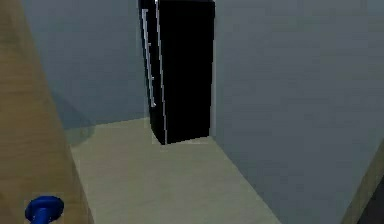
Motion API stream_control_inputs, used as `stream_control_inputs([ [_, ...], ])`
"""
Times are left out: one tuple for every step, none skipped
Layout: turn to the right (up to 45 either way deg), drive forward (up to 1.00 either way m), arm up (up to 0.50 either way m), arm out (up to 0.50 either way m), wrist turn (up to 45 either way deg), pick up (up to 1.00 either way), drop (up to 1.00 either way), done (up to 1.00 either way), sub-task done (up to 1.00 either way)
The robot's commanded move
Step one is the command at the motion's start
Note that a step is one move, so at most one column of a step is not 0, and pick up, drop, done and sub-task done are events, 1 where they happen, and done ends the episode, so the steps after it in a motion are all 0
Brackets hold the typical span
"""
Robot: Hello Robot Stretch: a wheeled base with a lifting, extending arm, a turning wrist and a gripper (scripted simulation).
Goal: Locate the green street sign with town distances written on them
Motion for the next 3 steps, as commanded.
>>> stream_control_inputs([
  [24.0,0.0,0.0,0.0,0.0,0.0,0.0,0.0,0.0],
  [0.0,0.6,0.0,0.0,0.0,0.0,0.0,0.0,0.0],
  [-45.0,0.0,0.0,0.0,0.0,0.0,0.0,0.0,0.0],
])
